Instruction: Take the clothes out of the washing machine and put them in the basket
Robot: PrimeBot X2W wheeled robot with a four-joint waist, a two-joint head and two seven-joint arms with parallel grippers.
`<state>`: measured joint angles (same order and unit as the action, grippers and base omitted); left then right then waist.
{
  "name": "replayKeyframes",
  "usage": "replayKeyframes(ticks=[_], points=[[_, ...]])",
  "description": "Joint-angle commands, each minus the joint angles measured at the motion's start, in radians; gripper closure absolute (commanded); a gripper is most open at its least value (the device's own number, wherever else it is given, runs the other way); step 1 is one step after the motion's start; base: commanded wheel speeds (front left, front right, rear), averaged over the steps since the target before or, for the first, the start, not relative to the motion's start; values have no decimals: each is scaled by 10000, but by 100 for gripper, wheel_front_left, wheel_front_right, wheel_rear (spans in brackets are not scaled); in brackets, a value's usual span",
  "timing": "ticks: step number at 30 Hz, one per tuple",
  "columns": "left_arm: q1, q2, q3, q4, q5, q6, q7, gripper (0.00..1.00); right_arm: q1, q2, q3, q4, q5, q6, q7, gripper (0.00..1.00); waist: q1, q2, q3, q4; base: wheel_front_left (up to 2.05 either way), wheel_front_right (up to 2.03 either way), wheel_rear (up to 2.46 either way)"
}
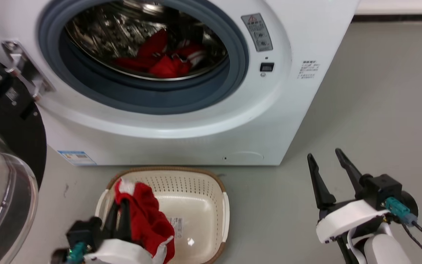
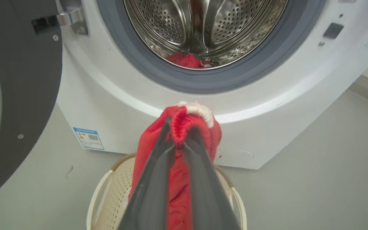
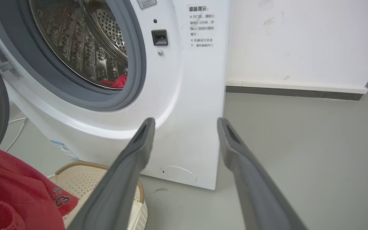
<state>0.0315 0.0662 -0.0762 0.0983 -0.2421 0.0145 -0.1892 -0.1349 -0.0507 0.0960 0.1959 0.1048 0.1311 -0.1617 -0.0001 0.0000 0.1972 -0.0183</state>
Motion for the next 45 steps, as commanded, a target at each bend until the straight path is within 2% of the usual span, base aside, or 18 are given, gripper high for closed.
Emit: replayKeyframes(ticks=[1,9,21,27,33,34,35,41,45], points=[[-144,-31,-53,278,-85,22,-120,100,-150,10,11,-50,-24,-7,13,0,1,0,456,-48,0,0,0],[-1985,-127,-261,4158,-534,-79,-658,100,-824,11,130,-207,-150,-7,-42,0,1,0,1961,-246,0,0,0],[-5752,-98,-336,9218,-706,-260,-755,100,-1883,11,429,-209,-30,-7,-264,0,1,0,4340,-1071,0,0,0],[-6767,80,-75,10905,-1020,-289,-579,100,-2201,13,641,-54,130,-7,-483,0,1,0,5010,-1341,0,0,0],[-7124,206,-171,11571,-1059,-309,-370,100,-2444,13,695,224,176,-7,-655,0,1,0,5166,-1366,0,0,0],[-7033,219,-189,11675,-1122,-391,-460,2,-2447,10,682,445,173,-7,-717,0,1,0,4859,-1308,0,0,0],[-6972,210,-216,11694,-1111,-413,-522,0,-2417,11,665,518,151,-7,-750,0,1,0,4694,-1272,0,0,0],[-6391,48,-191,11556,-1226,-624,-746,0,-2015,8,550,878,-16,-7,-817,0,1,0,3264,-1034,0,0,0],[-5613,-20,-103,10625,-1183,-622,-774,0,-1726,8,257,1021,-73,-7,-797,0,1,0,2144,-878,0,0,0]])
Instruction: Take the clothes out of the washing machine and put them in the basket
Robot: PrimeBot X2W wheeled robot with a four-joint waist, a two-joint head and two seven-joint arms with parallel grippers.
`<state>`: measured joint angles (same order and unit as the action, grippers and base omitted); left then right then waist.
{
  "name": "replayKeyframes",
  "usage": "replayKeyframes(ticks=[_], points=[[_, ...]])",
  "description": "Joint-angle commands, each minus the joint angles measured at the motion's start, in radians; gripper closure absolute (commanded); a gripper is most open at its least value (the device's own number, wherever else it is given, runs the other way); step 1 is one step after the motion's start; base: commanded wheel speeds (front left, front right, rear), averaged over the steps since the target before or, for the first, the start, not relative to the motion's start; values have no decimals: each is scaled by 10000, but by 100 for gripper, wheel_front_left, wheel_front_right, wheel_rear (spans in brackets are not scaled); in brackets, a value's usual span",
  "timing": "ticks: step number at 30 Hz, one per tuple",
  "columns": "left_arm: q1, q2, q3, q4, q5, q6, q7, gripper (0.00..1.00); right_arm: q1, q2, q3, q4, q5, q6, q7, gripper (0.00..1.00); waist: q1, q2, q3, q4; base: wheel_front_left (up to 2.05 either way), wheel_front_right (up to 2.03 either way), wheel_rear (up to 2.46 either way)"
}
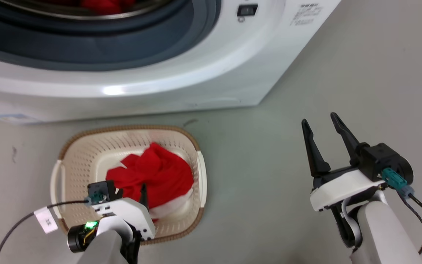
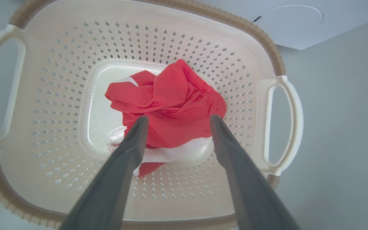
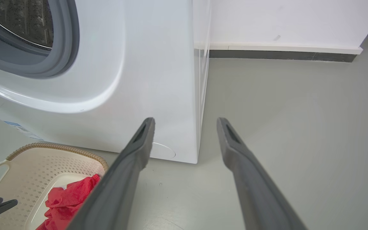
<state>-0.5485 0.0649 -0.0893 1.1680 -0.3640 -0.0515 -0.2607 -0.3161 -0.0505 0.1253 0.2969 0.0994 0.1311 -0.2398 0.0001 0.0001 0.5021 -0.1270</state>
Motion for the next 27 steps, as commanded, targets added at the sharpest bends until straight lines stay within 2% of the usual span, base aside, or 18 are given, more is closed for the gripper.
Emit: replayKeyframes(ticks=[1,7,18,23,27], points=[[456,-24,51,-336,74,49,-44,0,172,6,-103,24,-48,-7,6,0,-1,-1,-1163,242,0,0,0],[1564,-94,208,-1834,306,161,-46,0,617,5,-380,-92,-203,-7,188,0,-1,-1,-2227,443,0,0,0],[3353,-149,274,-5660,1086,417,-49,0,1712,5,-815,-908,-316,-7,736,0,-1,-1,-3655,746,0,0,0],[3511,-148,118,-7087,1417,537,-48,0,2061,8,-876,-1435,-361,-7,994,0,-1,-1,-3905,749,0,0,0],[2928,-140,192,-7619,1611,410,-50,0,2162,8,-832,-1882,-338,-7,1175,0,-1,-1,-3817,688,0,0,0]])
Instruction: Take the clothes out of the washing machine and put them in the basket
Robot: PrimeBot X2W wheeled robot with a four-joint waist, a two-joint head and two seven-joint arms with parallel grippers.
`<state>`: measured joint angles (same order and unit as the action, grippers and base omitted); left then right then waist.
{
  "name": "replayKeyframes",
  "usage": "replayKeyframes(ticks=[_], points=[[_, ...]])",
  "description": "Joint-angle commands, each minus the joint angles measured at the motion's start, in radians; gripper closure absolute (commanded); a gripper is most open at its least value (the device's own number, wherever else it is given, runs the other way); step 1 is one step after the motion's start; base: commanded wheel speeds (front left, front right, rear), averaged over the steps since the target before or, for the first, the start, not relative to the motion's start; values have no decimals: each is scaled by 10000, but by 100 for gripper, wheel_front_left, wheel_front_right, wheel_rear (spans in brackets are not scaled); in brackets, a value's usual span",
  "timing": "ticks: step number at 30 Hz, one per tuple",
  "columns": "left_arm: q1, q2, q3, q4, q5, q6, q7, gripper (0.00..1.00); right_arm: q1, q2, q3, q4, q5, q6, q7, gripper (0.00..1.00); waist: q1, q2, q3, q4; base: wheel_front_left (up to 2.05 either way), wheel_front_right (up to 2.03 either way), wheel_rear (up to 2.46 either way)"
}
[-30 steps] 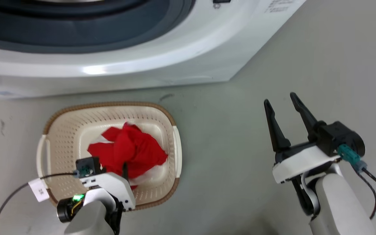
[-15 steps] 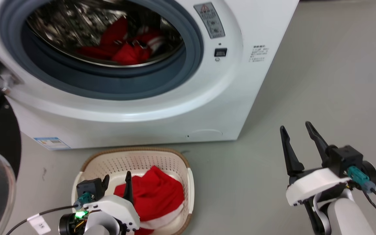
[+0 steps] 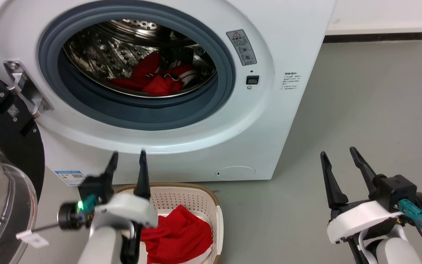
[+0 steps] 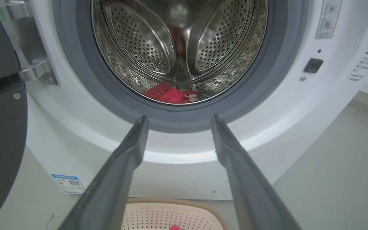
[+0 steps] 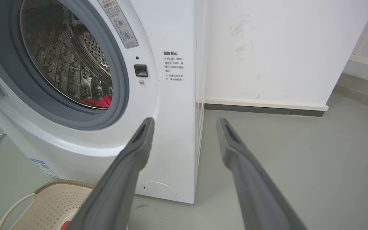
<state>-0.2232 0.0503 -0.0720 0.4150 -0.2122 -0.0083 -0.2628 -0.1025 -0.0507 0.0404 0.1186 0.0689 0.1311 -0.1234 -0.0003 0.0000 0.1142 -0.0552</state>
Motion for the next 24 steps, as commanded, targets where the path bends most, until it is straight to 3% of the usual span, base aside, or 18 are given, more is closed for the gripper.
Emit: replayKeyframes(ticks=[1,6,12,24], points=[[-516,8,24,-140,122,-84,-29,0,31,8,38,-215,-16,-7,61,0,3,0,130,-55,0,0,0],[-1983,303,91,251,303,-285,-29,0,-126,11,196,-780,60,-7,151,0,3,0,687,-251,0,0,0],[-4323,725,167,1668,322,-421,139,0,-381,10,386,-1455,173,-7,161,0,3,0,1863,-581,0,0,0],[-8684,1829,154,4600,272,-689,1684,0,-1144,13,946,-2226,623,-7,-232,0,3,0,4417,-1312,0,0,0]])
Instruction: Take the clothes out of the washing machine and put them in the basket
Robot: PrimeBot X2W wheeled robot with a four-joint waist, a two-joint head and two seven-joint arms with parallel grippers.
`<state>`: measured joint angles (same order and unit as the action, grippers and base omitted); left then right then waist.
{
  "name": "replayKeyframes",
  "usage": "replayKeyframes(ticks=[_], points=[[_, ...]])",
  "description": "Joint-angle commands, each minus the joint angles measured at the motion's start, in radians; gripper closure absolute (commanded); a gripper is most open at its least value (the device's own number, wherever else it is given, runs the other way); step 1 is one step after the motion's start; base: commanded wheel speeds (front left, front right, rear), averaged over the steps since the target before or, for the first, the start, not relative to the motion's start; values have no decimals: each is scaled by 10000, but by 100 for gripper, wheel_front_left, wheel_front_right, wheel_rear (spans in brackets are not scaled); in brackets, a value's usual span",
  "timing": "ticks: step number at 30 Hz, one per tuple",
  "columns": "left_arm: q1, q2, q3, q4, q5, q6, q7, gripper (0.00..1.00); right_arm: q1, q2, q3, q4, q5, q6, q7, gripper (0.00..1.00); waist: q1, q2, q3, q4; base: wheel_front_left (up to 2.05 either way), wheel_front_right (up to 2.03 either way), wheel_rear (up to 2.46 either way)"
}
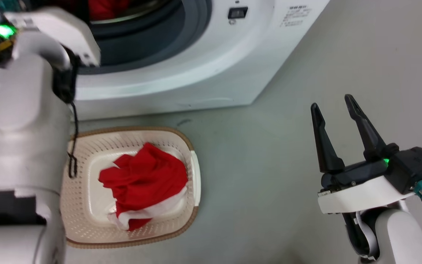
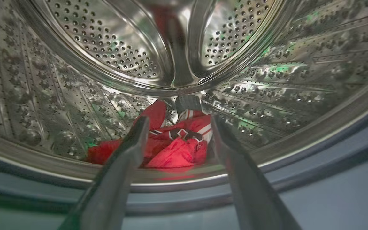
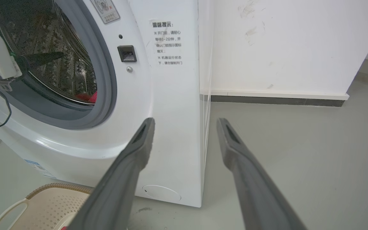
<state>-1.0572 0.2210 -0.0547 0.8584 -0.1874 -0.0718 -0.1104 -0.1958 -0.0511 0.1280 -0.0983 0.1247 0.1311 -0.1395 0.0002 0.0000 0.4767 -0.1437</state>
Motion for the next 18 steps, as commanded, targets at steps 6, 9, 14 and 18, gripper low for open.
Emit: replayKeyframes(ticks=[6,9,14,18], points=[[-2178,711,-260,1156,229,-137,1564,0,-571,17,535,188,455,-7,-368,0,-2,0,1781,-970,0,0,0],[-2893,1048,-279,1679,235,-126,2432,0,-726,17,782,336,586,-7,-559,0,-2,0,2144,-1243,0,0,0],[-3881,1409,-567,2114,414,-197,3524,0,-768,18,1000,437,800,-5,-764,0,-2,0,2526,-1443,0,0,0],[-4569,1652,-746,2320,528,-215,4309,0,-795,17,1381,438,931,-7,-838,0,-2,0,2801,-1653,0,0,0]])
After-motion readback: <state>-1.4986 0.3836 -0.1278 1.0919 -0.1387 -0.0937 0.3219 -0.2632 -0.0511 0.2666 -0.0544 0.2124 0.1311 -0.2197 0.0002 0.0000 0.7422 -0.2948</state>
